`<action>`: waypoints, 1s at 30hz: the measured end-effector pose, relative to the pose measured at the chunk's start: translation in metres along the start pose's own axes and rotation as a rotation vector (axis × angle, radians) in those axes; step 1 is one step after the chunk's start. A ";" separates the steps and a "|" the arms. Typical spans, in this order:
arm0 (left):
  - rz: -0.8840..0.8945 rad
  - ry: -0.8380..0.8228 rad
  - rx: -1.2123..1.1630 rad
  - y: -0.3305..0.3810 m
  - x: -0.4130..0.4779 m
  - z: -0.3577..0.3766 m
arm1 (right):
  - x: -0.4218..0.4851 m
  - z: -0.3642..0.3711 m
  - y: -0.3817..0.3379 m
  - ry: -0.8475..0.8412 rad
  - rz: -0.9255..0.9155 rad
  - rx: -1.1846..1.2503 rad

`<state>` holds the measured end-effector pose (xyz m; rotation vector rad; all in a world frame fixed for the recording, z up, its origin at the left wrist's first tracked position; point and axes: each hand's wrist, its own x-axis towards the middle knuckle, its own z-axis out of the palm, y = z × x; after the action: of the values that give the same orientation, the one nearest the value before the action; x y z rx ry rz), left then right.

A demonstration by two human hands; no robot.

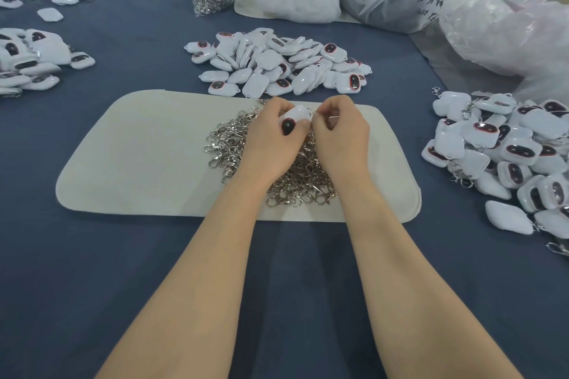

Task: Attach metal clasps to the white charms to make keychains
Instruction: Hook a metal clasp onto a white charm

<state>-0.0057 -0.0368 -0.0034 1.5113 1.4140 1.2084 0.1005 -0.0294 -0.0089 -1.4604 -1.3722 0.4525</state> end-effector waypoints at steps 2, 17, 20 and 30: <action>-0.008 0.003 0.004 -0.001 0.000 0.000 | 0.000 0.000 0.000 -0.003 -0.004 -0.011; 0.037 0.069 0.111 -0.002 0.002 0.002 | -0.002 0.005 -0.001 -0.015 -0.033 -0.035; 0.055 0.091 0.155 -0.003 0.003 0.002 | -0.003 0.005 -0.001 -0.006 -0.035 -0.037; 0.040 0.126 0.171 -0.005 0.003 0.001 | -0.005 0.008 -0.004 -0.051 -0.048 -0.103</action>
<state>-0.0060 -0.0327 -0.0078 1.6092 1.6120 1.2528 0.0909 -0.0317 -0.0108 -1.5045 -1.4870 0.3956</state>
